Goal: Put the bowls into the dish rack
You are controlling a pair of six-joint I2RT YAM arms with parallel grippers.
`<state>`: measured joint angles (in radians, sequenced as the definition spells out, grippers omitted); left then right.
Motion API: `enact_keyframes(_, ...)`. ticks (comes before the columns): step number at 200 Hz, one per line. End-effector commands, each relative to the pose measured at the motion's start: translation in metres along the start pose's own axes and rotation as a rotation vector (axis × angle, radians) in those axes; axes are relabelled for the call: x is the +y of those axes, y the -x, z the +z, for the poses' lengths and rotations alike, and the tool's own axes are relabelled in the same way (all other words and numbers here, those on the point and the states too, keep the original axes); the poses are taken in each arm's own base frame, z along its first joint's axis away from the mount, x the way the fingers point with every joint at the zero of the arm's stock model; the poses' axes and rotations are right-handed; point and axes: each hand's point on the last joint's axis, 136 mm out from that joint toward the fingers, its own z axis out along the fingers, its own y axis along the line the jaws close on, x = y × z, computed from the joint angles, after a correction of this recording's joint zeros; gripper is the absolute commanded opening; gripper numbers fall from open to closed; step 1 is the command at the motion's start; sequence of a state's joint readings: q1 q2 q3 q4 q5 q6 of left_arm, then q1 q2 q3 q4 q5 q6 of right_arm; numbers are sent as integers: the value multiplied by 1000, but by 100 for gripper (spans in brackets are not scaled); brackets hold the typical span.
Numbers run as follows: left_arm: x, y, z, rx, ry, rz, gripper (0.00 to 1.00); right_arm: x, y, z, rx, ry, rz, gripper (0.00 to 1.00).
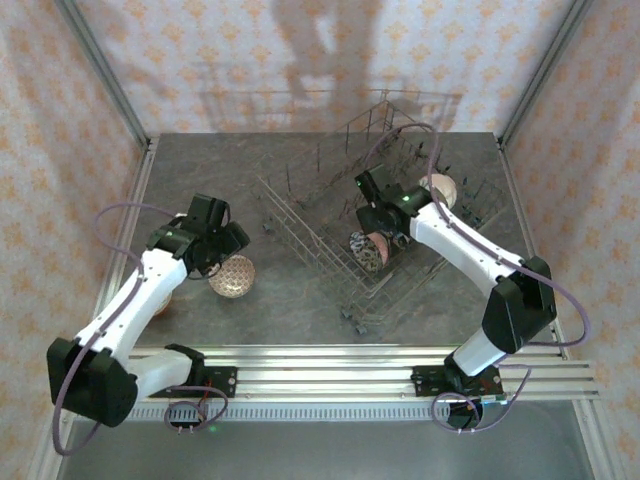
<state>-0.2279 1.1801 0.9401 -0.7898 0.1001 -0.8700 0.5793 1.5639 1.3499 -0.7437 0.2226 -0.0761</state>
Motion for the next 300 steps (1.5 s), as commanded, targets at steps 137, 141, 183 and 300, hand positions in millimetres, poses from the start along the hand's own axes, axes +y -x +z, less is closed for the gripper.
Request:
enact_keyframes(137,2,-33,89,252,123,-120,36,-23,14,-6,-7,-89,-22,83)
enact_keyframes(141,0,-32,89,247,117,-118,34,-24,14,-7,-7,-88,-20,83)
enact_keyframes(183,-25,-13,80,195,31,-90,9,-28,15,-6,7,-103,5,83)
enact_keyframes(300,-74,108,-111,-343,-158,-37,0,-18,55,-40,-112,38,87,81)
